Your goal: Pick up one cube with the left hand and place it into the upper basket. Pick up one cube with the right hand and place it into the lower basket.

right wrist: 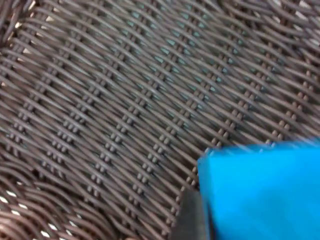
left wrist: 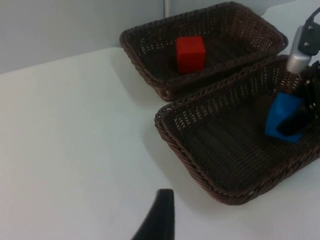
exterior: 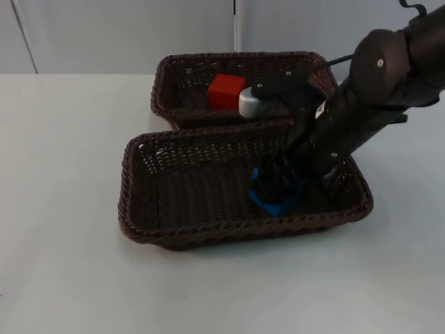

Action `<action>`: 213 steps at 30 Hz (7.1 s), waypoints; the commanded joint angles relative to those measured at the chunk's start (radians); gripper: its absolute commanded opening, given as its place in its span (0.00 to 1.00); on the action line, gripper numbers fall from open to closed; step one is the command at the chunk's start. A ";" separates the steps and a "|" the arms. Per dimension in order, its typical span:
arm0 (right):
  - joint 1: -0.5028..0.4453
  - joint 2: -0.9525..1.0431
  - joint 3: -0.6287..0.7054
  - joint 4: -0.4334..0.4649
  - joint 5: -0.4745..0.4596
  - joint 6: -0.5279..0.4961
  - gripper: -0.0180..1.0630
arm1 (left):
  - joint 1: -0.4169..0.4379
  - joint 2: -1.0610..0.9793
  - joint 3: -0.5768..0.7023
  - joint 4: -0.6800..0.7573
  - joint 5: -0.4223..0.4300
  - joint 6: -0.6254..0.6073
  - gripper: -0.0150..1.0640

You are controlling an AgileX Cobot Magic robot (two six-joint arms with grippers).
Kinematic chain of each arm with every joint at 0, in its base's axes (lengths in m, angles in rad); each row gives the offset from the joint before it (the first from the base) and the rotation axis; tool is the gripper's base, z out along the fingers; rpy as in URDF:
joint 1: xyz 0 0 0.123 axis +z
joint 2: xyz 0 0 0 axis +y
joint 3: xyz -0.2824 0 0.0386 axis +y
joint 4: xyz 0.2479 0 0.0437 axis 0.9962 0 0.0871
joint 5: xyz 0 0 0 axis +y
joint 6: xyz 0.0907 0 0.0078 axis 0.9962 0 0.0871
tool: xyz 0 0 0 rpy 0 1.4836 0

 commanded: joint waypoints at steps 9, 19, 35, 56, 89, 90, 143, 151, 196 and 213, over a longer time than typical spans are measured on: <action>0.006 -0.066 0.000 0.008 0.001 0.006 0.74 | 0.000 -0.005 0.004 -0.011 -0.007 -0.007 0.78; 0.006 -0.311 0.000 0.008 0.072 0.006 0.74 | 0.000 -0.005 0.004 -0.011 -0.007 -0.007 0.78; 0.006 -0.514 0.000 -0.018 0.200 -0.006 0.74 | 0.000 -0.005 0.004 -0.011 -0.007 -0.007 0.78; 0.006 -0.834 0.203 -0.030 0.190 -0.006 0.74 | 0.000 -0.121 0.002 -0.053 0.013 -0.007 0.78; 0.006 -1.269 0.351 -0.038 0.243 0.019 0.74 | 0.000 -0.434 -0.020 0.089 0.438 -0.129 0.78; 0.006 -1.285 0.351 -0.049 0.254 0.019 0.74 | 0.000 -0.434 -0.013 0.097 0.446 -0.134 0.78; 0.008 -2.127 0.753 -0.316 0.727 0.447 0.74 | 0.000 -0.434 -0.006 0.103 0.453 -0.127 0.99; 0.008 -2.127 0.769 -0.316 0.761 0.432 0.74 | 0.000 -0.434 -0.006 0.103 0.453 -0.127 0.99; 0.008 -2.127 0.780 -0.316 0.774 0.441 0.99 | 0.000 -0.434 -0.006 0.103 0.453 -0.127 0.99; 0.008 -2.127 0.780 -0.316 0.774 0.441 0.99 | 0.019 -0.434 -0.006 0.103 0.453 -0.127 0.99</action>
